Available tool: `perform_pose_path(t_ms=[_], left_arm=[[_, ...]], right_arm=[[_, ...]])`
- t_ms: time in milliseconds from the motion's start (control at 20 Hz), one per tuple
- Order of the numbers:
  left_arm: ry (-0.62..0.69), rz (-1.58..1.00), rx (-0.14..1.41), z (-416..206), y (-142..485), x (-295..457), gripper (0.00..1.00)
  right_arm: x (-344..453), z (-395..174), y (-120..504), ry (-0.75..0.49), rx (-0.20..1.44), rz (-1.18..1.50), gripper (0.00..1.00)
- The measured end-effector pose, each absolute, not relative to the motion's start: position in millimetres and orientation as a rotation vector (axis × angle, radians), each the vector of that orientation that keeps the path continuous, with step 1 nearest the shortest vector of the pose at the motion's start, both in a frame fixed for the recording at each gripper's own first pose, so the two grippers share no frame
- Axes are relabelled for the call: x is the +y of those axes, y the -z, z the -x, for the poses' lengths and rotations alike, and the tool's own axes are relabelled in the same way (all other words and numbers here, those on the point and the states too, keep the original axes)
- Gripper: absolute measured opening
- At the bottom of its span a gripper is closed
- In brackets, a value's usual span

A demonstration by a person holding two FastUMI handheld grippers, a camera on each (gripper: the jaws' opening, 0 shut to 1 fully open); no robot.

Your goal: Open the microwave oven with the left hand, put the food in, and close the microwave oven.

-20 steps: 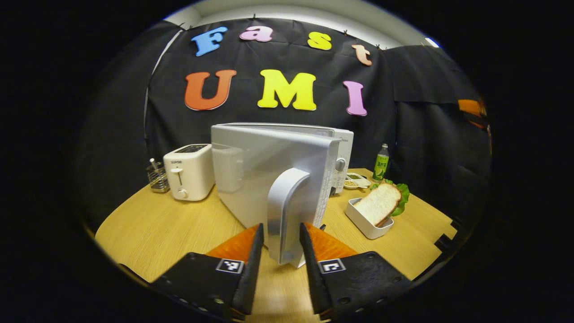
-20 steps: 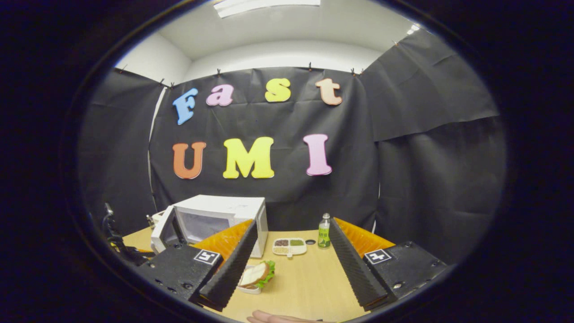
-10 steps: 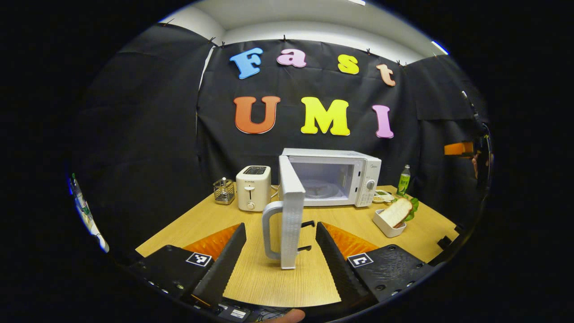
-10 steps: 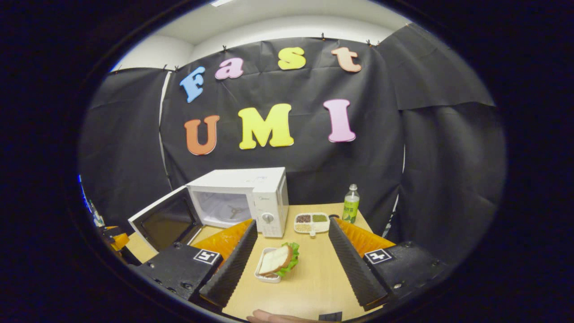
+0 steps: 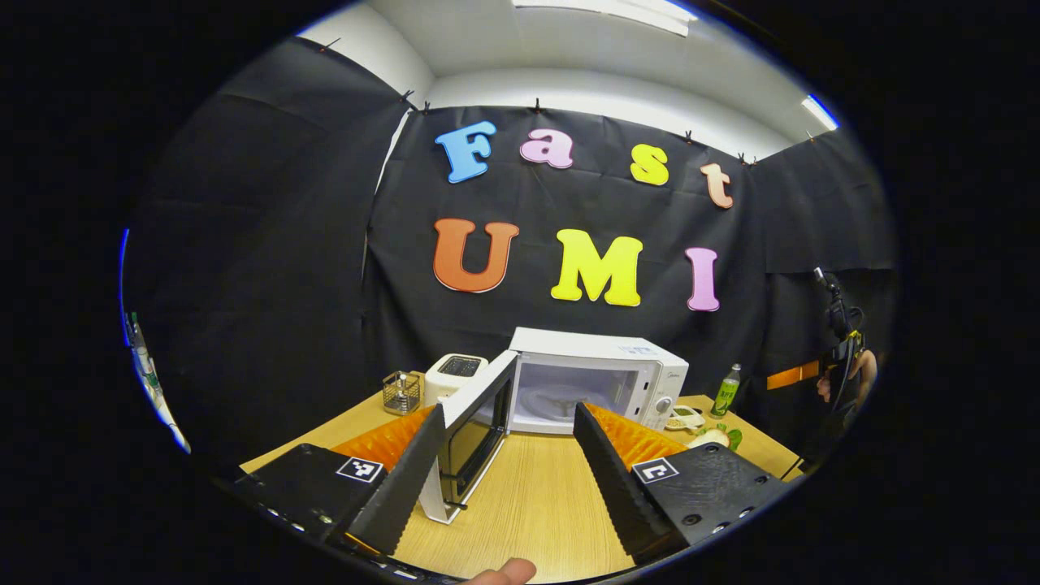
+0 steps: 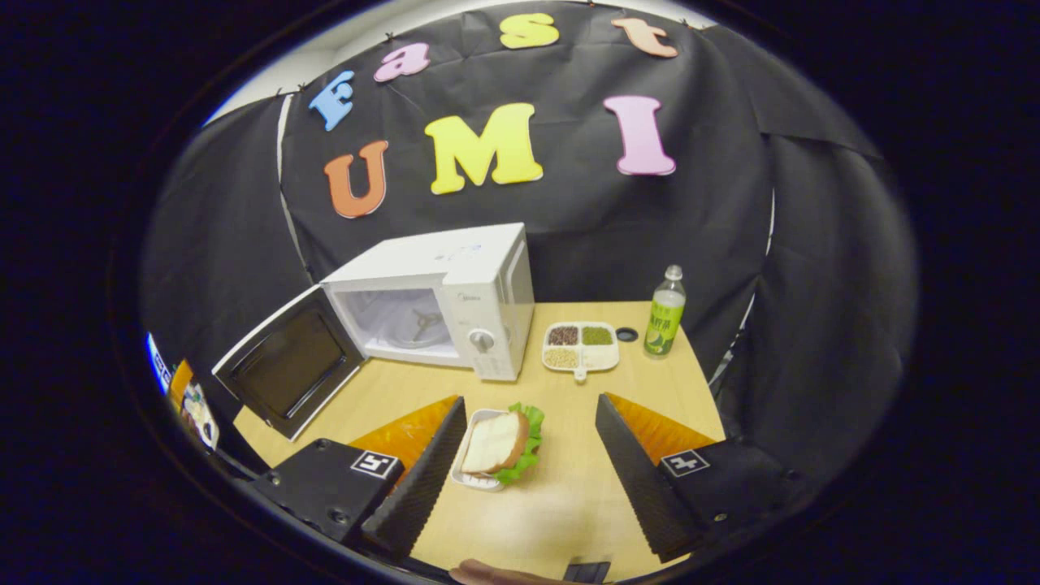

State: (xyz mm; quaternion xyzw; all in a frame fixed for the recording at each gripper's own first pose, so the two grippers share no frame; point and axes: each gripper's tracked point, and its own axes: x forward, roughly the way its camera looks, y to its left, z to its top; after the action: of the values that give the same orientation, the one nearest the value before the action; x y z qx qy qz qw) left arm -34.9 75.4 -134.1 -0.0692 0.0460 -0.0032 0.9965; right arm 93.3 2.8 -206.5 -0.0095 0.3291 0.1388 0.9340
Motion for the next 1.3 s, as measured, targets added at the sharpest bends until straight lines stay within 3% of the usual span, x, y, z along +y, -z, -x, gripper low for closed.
perform_pose_path(t_ms=[250,300,350,700,750,800,850,900,950,1050,1150,1300], left_arm=[[-0.023,0.154,0.015,21,90,60,0.95],[-0.033,0.149,0.004,17,86,59,0.95],[-0.045,0.135,-0.007,14,82,57,0.95],[-0.041,0.117,-0.002,-14,74,30,0.95],[-0.035,0.121,0.009,-16,77,26,0.95],[-0.030,0.123,0.020,-19,80,25,0.95],[-0.027,0.116,0.030,-20,85,23,0.95],[-0.032,0.104,0.039,-21,90,24,0.95],[-0.041,0.092,0.051,-21,95,26,0.95],[-0.053,0.071,0.081,-20,105,27,0.95],[-0.053,0.057,0.093,-17,107,28,0.95],[-0.053,0.051,0.072,-11,103,32,0.95]], right_arm=[[9,-116,232,-0.405,0.826,-0.073,0.99],[9,-118,241,-0.432,0.866,-0.086,0.88],[6,-124,253,-0.441,0.901,-0.099,0.87],[18,-124,321,-0.572,1.142,-0.294,0.84],[21,-122,328,-0.584,1.165,-0.322,0.95],[23,-122,333,-0.595,1.185,-0.351,0.95],[24,-120,337,-0.604,1.201,-0.379,0.82],[23,-118,342,-0.607,1.226,-0.394,0.88],[25,-112,349,-0.622,1.259,-0.414,0.70],[32,-104,352,-0.652,1.302,-0.477,0.62],[32,-104,348,-0.635,1.285,-0.490,0.31],[32,-96,325,-0.648,1.182,-0.368,0.24]])
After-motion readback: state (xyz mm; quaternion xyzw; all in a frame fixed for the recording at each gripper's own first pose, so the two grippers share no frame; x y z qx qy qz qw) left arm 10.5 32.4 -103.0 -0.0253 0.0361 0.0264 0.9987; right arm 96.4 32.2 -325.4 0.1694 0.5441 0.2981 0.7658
